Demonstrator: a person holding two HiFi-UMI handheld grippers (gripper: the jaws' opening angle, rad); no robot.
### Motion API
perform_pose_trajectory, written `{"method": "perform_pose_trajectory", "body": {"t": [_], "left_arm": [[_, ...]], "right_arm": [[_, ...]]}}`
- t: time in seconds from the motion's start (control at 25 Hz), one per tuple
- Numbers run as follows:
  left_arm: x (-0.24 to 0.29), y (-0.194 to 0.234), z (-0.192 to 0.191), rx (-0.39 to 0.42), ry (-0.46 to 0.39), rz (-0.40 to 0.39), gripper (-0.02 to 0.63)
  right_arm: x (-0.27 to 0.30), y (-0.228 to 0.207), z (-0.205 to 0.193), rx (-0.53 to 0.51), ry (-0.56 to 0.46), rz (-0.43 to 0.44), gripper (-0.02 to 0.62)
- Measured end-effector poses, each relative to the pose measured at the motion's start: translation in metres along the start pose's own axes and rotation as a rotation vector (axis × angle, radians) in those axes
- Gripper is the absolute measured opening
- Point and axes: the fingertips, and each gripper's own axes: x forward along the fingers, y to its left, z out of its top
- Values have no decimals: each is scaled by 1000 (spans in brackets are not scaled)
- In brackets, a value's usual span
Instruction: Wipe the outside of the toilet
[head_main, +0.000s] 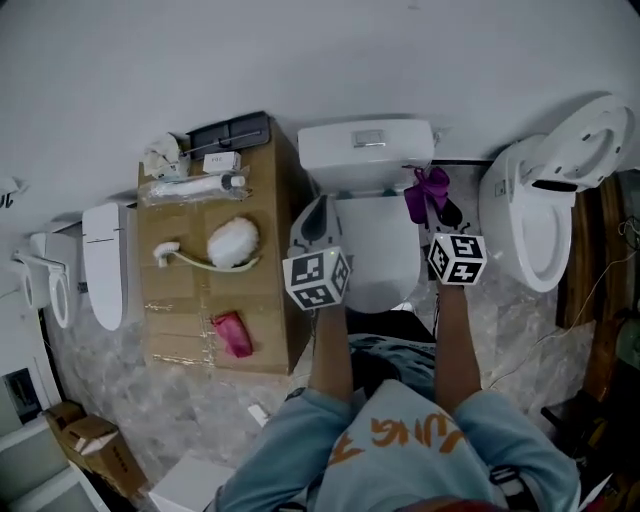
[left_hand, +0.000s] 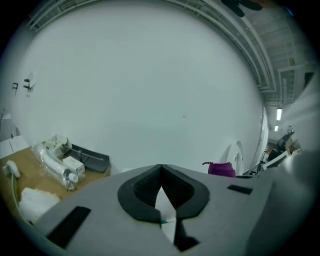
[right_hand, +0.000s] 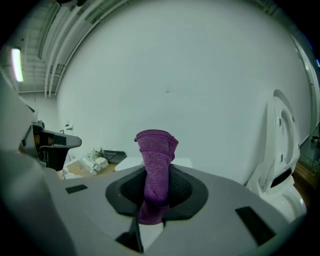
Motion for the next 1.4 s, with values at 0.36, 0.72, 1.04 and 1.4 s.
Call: {"method": "perform_pose_trajectory", "body": {"t": [0.36,0.72,1.04,1.4], "left_arm": [[-11,-25,119,129,-142,-16,25],[-30,-34,219,221,-329,-1,25],[-14,-23,221,222,-295,84,25],[-2,-29,207,158,-275,87,25]], "right_arm": [[-5,70,145,-82,-236,221,87],[-24,110,265,-204,-444,267,89],[-19,111,275,-226,-439,222,94],[-17,99,262,-241,-403,224,95]]}}
